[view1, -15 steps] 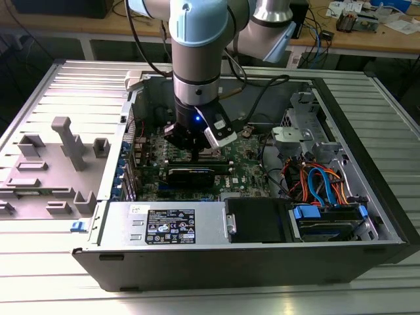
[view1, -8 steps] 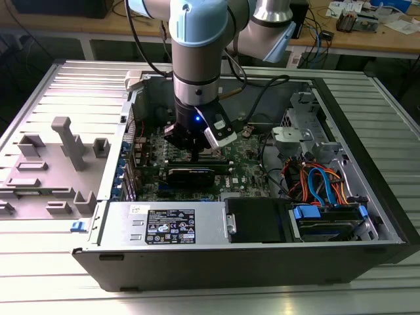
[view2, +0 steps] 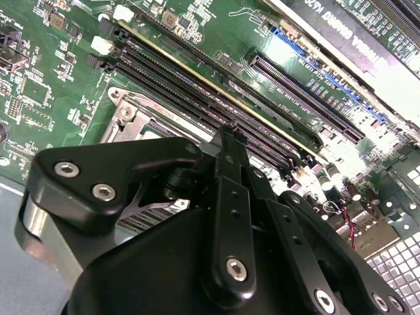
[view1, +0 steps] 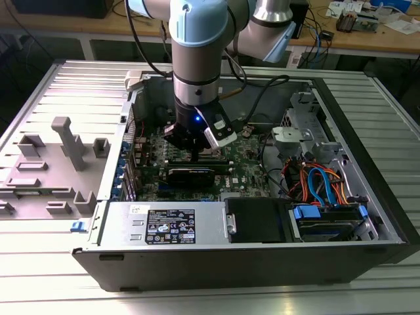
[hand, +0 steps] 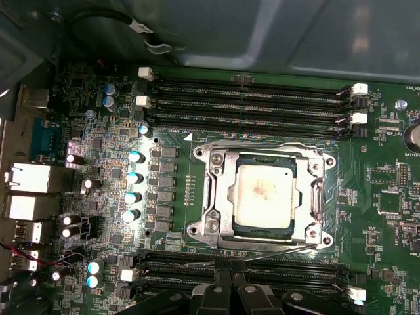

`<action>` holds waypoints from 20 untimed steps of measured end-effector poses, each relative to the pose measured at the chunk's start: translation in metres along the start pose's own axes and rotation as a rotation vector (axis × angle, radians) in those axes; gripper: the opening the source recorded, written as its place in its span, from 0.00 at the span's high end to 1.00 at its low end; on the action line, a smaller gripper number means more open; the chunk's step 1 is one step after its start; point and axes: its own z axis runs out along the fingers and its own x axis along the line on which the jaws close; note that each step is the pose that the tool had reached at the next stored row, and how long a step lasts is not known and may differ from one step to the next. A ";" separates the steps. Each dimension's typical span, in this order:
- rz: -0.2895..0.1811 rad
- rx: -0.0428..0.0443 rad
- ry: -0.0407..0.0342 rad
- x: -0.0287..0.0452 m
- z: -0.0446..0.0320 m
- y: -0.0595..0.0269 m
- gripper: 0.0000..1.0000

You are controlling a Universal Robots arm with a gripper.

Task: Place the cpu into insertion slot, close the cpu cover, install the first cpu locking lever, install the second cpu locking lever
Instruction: 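Install the second cpu locking lever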

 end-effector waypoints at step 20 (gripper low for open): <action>0.000 -0.0381 -0.0029 0.0098 0.0038 0.0008 0.89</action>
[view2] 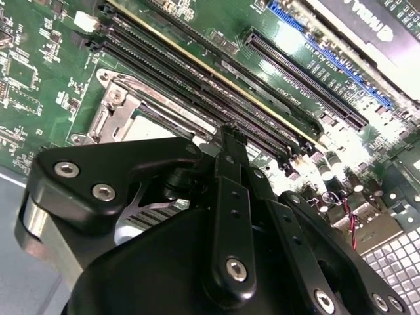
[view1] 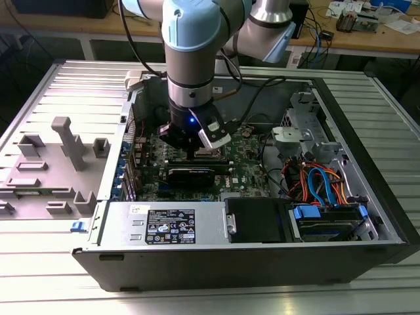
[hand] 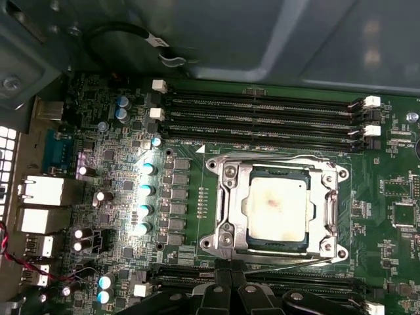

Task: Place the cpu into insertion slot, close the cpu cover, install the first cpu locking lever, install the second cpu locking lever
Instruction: 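Install the second cpu locking lever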

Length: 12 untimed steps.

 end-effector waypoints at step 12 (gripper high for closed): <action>-0.005 -0.0031 0.0003 0.0065 0.0042 0.0000 0.89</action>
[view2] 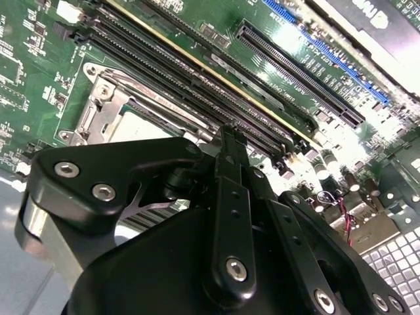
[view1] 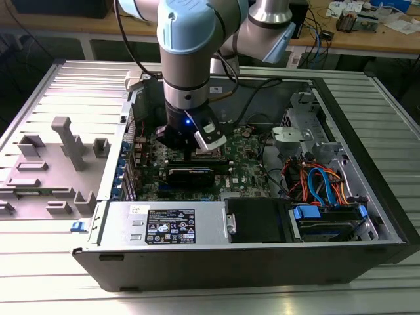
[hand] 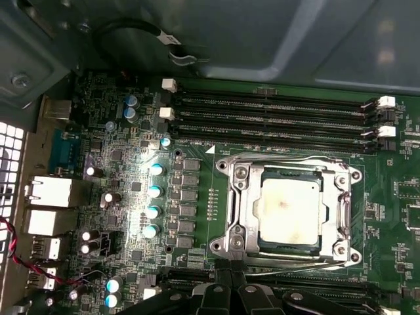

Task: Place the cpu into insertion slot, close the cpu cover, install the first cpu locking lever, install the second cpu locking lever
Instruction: 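Install the second cpu locking lever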

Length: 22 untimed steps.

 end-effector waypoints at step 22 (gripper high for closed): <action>0.000 -0.0349 -0.0030 0.0054 0.0070 -0.0001 0.89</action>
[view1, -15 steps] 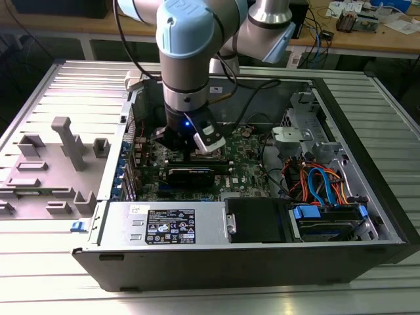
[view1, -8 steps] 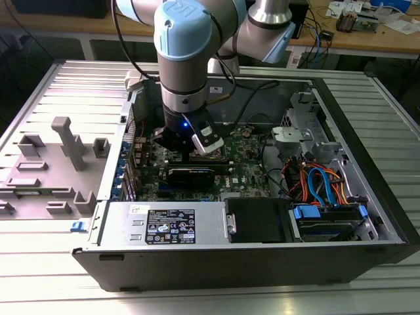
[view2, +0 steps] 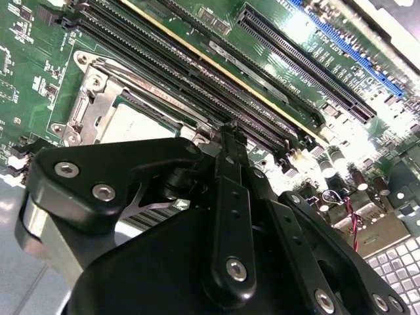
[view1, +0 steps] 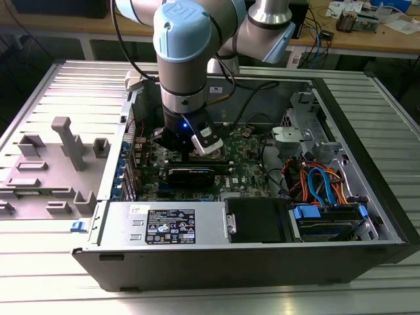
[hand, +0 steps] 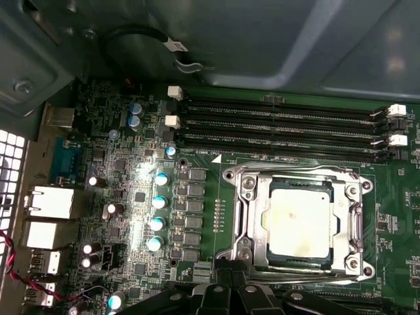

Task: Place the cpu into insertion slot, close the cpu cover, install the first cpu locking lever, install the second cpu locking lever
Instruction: 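Install the second cpu locking lever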

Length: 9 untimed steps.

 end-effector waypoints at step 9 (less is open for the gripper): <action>0.000 -0.0068 -0.0004 0.0006 0.0016 0.0000 0.89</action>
